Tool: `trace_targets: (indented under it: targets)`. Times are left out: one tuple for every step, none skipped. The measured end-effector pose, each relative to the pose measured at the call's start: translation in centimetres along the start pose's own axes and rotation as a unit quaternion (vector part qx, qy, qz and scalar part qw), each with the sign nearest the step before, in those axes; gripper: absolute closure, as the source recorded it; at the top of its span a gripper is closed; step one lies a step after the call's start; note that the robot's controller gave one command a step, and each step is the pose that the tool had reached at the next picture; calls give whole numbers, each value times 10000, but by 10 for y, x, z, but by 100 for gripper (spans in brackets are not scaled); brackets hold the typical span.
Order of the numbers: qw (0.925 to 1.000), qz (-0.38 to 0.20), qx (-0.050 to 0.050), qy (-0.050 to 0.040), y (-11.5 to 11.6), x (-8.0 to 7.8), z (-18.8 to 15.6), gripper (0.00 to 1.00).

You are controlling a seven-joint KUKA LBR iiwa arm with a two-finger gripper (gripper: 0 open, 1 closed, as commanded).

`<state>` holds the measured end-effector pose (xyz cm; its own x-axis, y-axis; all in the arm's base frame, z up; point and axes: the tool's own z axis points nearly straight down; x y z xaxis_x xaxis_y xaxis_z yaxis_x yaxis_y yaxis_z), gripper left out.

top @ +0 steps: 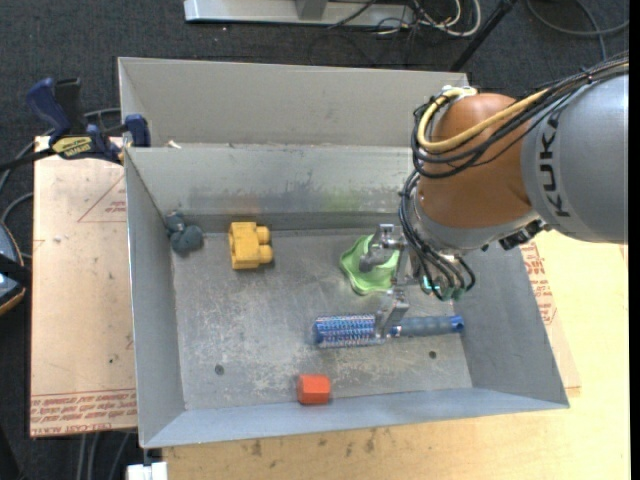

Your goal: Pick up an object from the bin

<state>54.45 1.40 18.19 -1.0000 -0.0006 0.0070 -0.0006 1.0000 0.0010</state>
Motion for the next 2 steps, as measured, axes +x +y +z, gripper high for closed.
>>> trace_targets:
  targets:
    - [10000,23,-8,-72,-16,8,109,0]
    - [10000,-43,-4,-34,3,35,81,0]
